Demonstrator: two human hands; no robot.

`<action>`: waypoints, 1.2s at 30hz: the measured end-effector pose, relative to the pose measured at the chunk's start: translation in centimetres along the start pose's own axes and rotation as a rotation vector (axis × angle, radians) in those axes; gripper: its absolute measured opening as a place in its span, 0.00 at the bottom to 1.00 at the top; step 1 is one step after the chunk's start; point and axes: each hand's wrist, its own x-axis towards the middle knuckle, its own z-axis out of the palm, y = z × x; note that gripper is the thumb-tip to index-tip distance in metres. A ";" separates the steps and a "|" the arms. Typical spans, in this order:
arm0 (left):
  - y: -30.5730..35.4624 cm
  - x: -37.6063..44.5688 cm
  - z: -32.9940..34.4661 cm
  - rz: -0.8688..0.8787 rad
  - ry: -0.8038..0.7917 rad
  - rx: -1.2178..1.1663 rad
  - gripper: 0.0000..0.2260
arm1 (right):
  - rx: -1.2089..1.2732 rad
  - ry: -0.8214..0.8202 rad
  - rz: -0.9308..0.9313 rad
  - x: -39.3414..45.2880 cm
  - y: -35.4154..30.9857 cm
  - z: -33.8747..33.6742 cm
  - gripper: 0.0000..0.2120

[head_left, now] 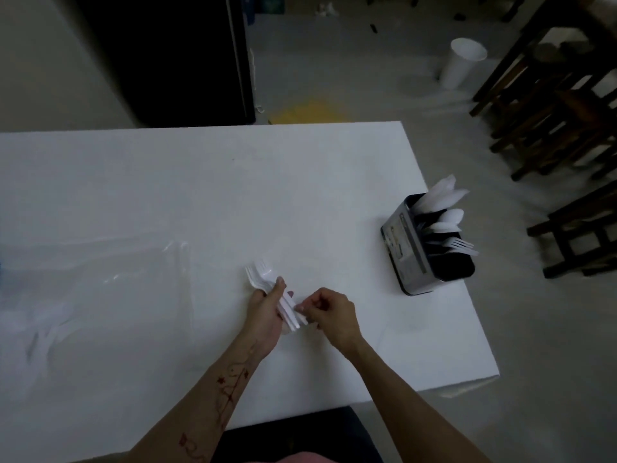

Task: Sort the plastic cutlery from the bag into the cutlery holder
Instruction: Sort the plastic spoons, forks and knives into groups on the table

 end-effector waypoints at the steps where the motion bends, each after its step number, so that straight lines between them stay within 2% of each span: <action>1: 0.1 0.1 0.7 -0.018 -0.017 0.004 0.09 | -0.035 0.051 -0.030 -0.2 -0.4 -0.8 0.05; 5: 1.3 0.1 5.4 -0.138 -0.119 -0.096 0.05 | -0.049 0.227 -0.210 -1.3 -2.3 -5.5 0.03; 11: 3.1 -0.9 15.4 -0.242 -0.337 -0.126 0.11 | 0.191 0.613 -0.289 -2.4 -3.8 -15.0 0.05; 13: 2.4 -1.0 19.1 -0.207 -0.319 -0.217 0.10 | 0.289 0.735 -0.277 -2.4 -3.4 -17.5 0.07; 15: 1.5 -1.4 22.6 -0.093 -0.267 -0.288 0.10 | 0.366 0.809 -0.268 -2.4 -2.7 -19.4 0.07; 17: 0.2 -1.7 25.5 0.053 -0.227 -0.248 0.09 | 0.404 0.841 -0.251 -2.2 -2.0 -20.8 0.08; 19: -1.4 -1.8 27.3 0.171 -0.186 -0.141 0.05 | 0.422 0.846 -0.230 -2.0 -1.3 -21.7 0.08; 22: -3.9 -1.5 27.9 0.308 -0.133 0.152 0.07 | 0.421 0.832 -0.224 -1.5 -0.8 -22.6 0.07; 24: -5.2 -1.3 27.5 0.423 -0.152 0.328 0.09 | 0.395 0.826 -0.230 -1.0 -0.6 -23.0 0.07; 26: -5.9 -1.3 26.9 0.557 -0.242 0.493 0.14 | 0.349 0.824 -0.256 -0.4 -0.3 -23.4 0.07; 28: -6.4 -1.1 26.4 0.690 -0.320 0.677 0.11 | 0.244 0.796 -0.310 -0.1 0.0 -23.5 0.08; 30: -7.3 0.0 25.8 0.811 -0.256 0.864 0.09 | 0.064 0.722 -0.411 0.2 0.4 -23.4 0.15; 32: -8.0 0.3 25.4 0.946 -0.106 1.133 0.14 | -0.088 0.620 -0.562 0.5 0.8 -23.3 0.21; 33: -8.1 0.0 25.3 0.985 -0.082 1.209 0.19 | -0.157 0.568 -0.620 0.7 0.9 -23.3 0.23; 36: -8.6 0.3 24.6 1.060 -0.152 1.306 0.32 | -0.354 0.430 -0.664 1.3 0.9 -23.2 0.25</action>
